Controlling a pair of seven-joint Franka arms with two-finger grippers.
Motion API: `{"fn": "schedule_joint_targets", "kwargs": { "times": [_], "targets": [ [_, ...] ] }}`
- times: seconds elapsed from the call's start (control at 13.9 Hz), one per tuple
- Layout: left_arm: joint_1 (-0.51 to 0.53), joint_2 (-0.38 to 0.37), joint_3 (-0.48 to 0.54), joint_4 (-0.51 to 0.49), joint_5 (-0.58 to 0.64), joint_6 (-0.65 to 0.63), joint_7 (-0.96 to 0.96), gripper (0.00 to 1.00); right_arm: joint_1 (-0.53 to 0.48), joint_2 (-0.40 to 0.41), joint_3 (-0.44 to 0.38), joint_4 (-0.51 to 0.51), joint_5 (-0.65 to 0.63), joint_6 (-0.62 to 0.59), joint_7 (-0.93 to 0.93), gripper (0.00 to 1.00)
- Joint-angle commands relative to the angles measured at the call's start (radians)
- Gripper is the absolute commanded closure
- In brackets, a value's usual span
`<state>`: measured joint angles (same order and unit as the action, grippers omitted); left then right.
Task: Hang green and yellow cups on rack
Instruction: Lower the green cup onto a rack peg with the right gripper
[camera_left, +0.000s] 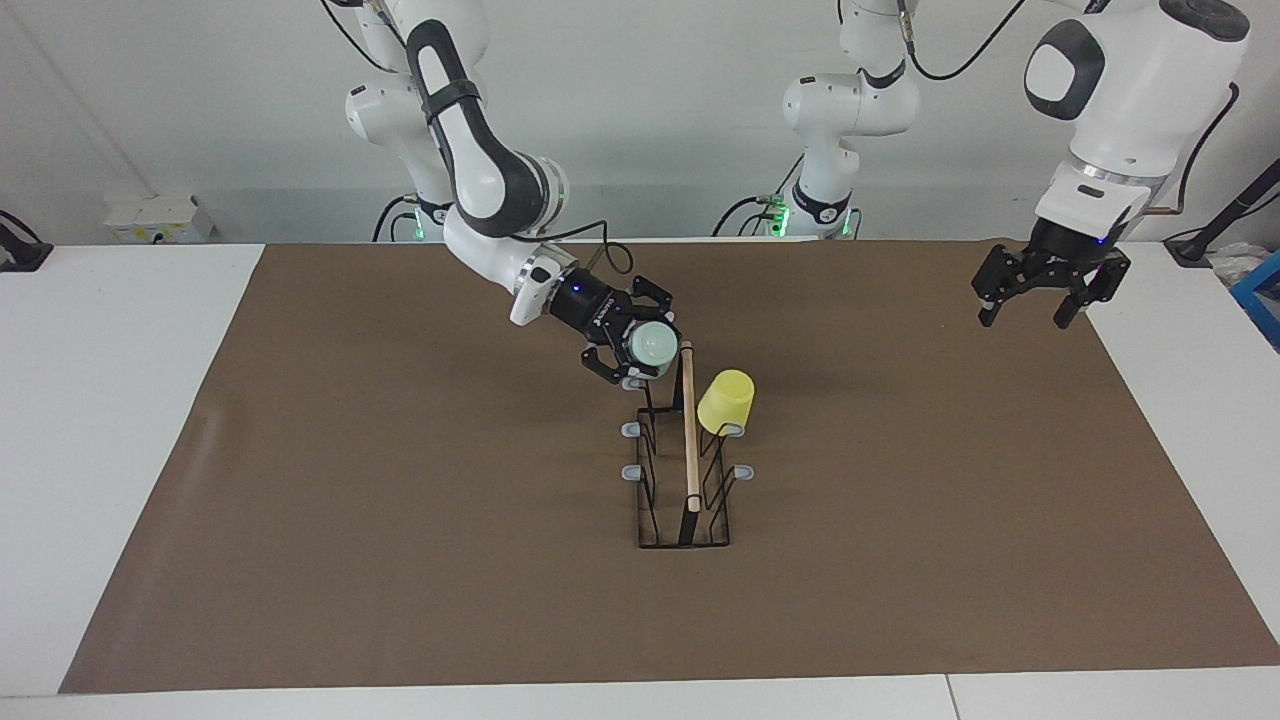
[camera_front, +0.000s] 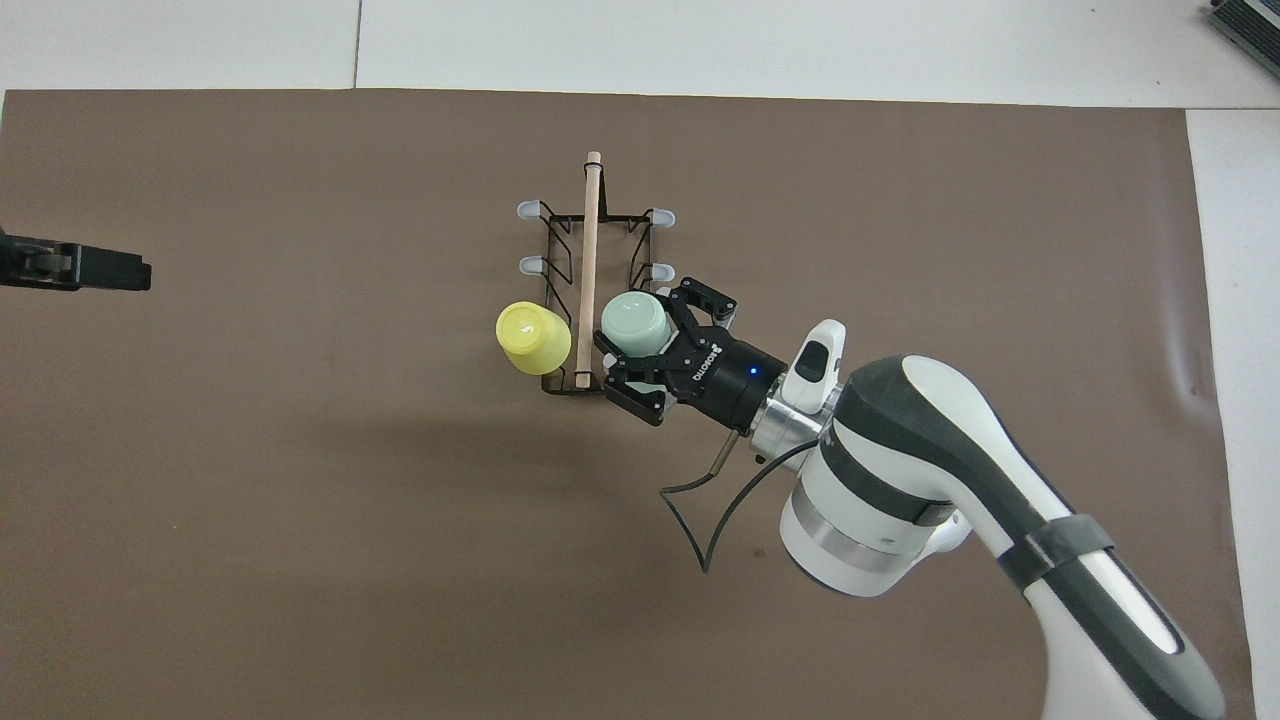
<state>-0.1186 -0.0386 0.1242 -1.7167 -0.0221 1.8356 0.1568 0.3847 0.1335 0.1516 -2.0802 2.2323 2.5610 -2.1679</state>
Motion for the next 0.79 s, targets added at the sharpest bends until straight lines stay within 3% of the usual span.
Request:
{"fn": "schedule_joint_targets", "kwargs": {
  "times": [0.0,0.14,0.43,0.72],
  "targets": [
    [-0.009,-0.018,0.009,-0.003,-0.012,-0.065,0.041,0.0,-0.02,0.02,0.005,0.043,-0.055,0.027,0.014,0.77],
    [-0.009,-0.007,0.005,0.028,-0.006,-0.123,0.04,0.0,-0.041,0.026,0.005,0.051,-0.127,0.028,0.013,0.77],
    [-0.007,0.034,0.003,0.152,-0.012,-0.261,0.04,0.0,-0.032,0.046,0.005,0.048,-0.128,0.053,0.004,0.77],
    [-0.007,0.037,0.003,0.144,-0.007,-0.271,0.035,0.0,-0.02,0.057,0.006,0.046,-0.103,0.056,0.004,0.77]
  ]
}}
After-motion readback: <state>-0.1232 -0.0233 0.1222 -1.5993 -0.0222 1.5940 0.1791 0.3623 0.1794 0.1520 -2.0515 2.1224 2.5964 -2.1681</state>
